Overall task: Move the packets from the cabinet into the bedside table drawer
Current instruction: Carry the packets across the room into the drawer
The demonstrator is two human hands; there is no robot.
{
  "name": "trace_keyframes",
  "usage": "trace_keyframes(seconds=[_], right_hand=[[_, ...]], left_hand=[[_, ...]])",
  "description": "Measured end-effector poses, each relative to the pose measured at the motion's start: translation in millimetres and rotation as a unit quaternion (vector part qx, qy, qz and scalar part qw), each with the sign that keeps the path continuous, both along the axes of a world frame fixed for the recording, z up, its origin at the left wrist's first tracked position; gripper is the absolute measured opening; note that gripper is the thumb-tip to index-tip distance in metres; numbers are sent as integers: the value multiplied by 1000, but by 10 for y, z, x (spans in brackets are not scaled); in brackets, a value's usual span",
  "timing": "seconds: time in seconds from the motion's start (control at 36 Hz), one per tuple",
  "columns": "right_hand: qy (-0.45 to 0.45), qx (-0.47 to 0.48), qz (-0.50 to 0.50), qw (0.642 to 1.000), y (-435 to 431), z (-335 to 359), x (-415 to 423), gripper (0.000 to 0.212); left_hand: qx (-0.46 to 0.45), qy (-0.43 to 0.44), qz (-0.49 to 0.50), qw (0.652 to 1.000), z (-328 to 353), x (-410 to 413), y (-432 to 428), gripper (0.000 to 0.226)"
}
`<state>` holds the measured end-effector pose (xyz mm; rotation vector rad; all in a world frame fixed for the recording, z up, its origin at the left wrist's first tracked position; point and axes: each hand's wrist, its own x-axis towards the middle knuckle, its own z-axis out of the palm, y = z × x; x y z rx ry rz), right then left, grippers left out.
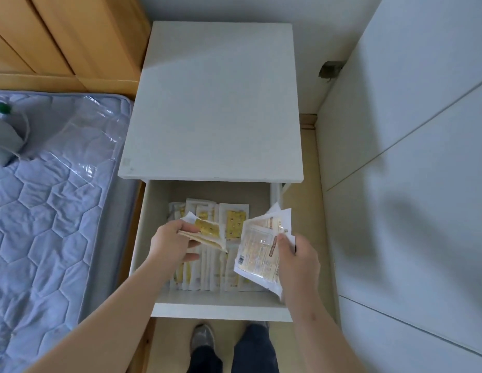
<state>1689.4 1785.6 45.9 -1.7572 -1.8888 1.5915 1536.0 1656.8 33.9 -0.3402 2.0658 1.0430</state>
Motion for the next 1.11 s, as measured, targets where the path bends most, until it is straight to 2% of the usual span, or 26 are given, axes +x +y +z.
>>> trace_keyframes(seconds=[0.08, 0.19, 0.31, 0.39, 0.56, 0.67, 0.89, 1.11], right_hand=[[6, 23, 5, 1000, 39, -169, 40, 36], [26, 96, 26, 995, 20, -360, 86, 42], [37, 137, 27, 990, -17, -591, 119, 45], [55, 162, 32, 985, -19, -743, 92, 46], [65, 200, 63, 976, 57, -1068, -72, 42], [32, 284, 137, 948, 204, -1189, -193, 47], [-49, 410, 233, 880, 499, -1367, -416, 44], [-52, 435, 217, 872, 517, -1426, -450, 42]], left_hand=[[5, 15, -41, 999, -224, -1, 24, 24], [30, 24, -92, 995, -453, 14, 59, 8], [-31, 138, -80, 987, -671, 29, 112, 33], [-27, 178, -37, 983, -845, 30, 144, 34], [13, 134, -6, 991, -1251, -86, 239, 31], [62, 116, 8, 991, -1487, -178, 370, 31], [136, 118, -57, 982, -1850, -216, 615, 40], [136, 93, -163, 973, -1884, -186, 783, 53]])
